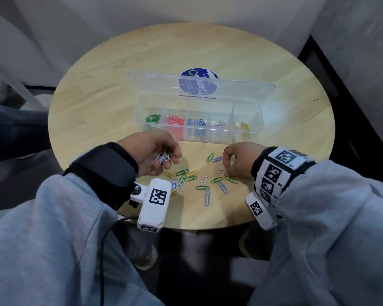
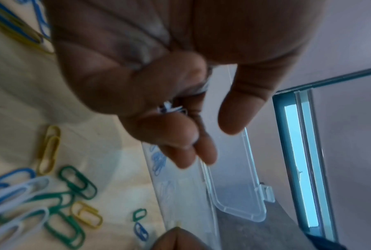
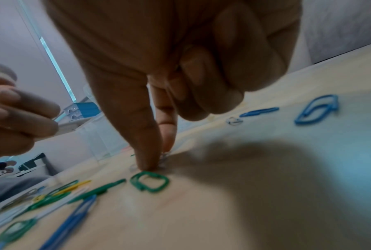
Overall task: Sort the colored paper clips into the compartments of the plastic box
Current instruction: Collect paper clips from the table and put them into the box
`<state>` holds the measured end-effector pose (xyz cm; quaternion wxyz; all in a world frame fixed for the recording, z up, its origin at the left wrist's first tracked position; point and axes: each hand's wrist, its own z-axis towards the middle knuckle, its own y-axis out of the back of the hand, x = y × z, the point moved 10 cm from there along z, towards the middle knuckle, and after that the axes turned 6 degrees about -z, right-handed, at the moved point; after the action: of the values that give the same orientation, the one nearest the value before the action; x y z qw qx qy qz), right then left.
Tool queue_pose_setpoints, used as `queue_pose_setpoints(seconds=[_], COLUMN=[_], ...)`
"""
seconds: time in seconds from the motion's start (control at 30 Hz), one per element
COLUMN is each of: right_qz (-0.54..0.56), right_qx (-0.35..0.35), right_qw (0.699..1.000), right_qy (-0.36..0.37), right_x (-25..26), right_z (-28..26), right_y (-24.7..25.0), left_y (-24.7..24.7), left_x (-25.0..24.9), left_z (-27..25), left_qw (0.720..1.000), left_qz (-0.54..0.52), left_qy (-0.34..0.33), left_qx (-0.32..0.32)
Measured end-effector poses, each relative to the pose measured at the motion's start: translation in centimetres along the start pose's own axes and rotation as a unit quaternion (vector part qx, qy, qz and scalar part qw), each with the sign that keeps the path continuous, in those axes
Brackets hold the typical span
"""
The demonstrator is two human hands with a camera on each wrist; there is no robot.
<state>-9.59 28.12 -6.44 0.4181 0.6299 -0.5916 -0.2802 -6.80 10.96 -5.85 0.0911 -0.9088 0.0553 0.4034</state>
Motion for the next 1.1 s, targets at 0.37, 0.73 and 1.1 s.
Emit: queue_pose_setpoints(seconds=[0.37,0.73,1.1], right_qz=[0.002,-0.041,-0.013], right_qx=[-0.005,0.038,0.073], right_qw=[1.0,0.998,0.997], right_qy=[0.012,0.014,0.002], right_x=[0.4,0.7,0.3], right_z=[0.3,0.2,0.3], right_y=[-0.2,-0.6,-1.2], left_y=[0.1,-1.4,0.7], left_x=[0.4,0.4,-0.4], left_z=[-0.1,0.1,0.3], left_qw=[0.82,0.796,0.903], left_qz=[0.556,0.59,0.417], left_qy=[0.018,-0.013,-0.025], left_qx=[-0.133,-0.133,-0.096])
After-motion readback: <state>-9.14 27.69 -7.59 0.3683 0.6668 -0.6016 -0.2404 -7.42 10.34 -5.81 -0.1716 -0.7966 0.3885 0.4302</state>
